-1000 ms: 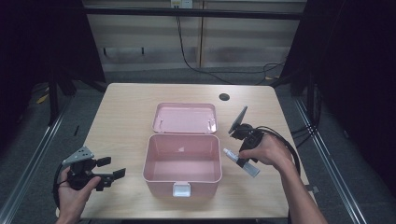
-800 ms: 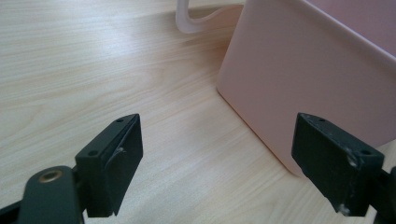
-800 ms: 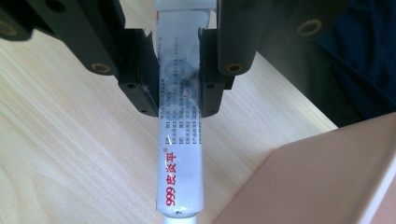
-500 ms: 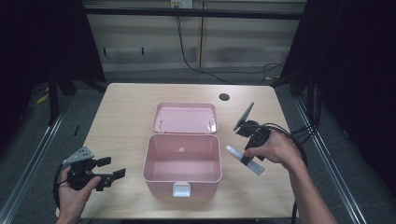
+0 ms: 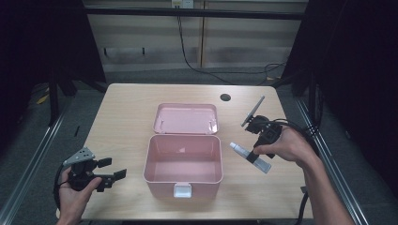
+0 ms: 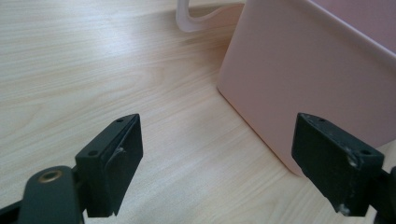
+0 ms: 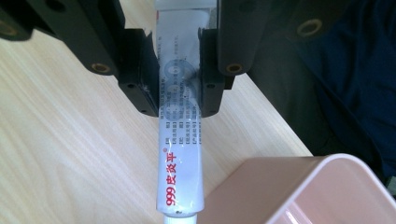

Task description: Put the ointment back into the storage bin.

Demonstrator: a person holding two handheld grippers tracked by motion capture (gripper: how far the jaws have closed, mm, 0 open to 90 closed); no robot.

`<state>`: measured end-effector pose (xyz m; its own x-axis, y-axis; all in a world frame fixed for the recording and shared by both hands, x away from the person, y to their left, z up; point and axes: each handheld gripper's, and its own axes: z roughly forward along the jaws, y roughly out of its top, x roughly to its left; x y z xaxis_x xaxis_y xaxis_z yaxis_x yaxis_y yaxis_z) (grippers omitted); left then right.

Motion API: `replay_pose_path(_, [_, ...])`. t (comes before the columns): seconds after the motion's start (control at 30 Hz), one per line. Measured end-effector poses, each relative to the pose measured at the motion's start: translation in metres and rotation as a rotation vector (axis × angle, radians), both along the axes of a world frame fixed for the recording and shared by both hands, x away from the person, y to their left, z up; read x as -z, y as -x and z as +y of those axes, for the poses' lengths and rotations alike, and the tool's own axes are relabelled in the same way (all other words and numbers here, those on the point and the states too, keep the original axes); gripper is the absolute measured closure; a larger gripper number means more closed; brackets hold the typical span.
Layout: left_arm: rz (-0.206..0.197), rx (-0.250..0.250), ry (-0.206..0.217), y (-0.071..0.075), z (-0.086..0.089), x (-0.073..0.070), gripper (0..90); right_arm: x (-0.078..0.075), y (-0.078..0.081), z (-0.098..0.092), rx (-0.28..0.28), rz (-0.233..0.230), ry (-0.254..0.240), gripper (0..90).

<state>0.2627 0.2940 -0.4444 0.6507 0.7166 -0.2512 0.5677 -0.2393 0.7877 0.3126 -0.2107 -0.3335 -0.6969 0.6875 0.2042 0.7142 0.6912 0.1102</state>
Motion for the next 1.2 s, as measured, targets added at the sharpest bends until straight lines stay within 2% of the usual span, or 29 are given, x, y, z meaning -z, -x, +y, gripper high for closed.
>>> replay_pose_path(0.2, [-0.001,0.000,0.001,0.000,0.000,0.000,16.7,-0.010,0.003,0.004,-0.031,-0.018,-0.024,70.7])
replay_pose_path(0.37, [0.000,0.001,0.001,0.000,0.000,0.000,16.7,-0.015,0.005,0.014,-0.092,-0.029,-0.017,70.7])
replay_pose_path(0.43, [0.000,0.002,0.001,0.000,0.000,0.000,16.7,-0.016,0.006,0.020,-0.121,-0.046,-0.002,70.7])
replay_pose_path(0.47, [0.000,0.001,0.001,0.000,0.000,0.000,16.7,-0.017,0.006,0.024,-0.149,-0.047,0.002,70.7])
replay_pose_path(0.63, [0.000,0.001,0.001,0.000,0.000,0.000,16.7,-0.018,0.007,0.031,-0.182,-0.056,-0.006,70.7])
replay_pose_path(0.83, [0.002,0.003,-0.001,0.000,0.000,0.000,16.7,-0.028,0.008,0.044,-0.218,-0.084,-0.015,70.7])
replay_pose_path(1.2, [0.001,0.004,-0.001,0.000,0.000,0.000,16.7,-0.028,0.006,0.063,-0.289,-0.106,-0.031,70.7])
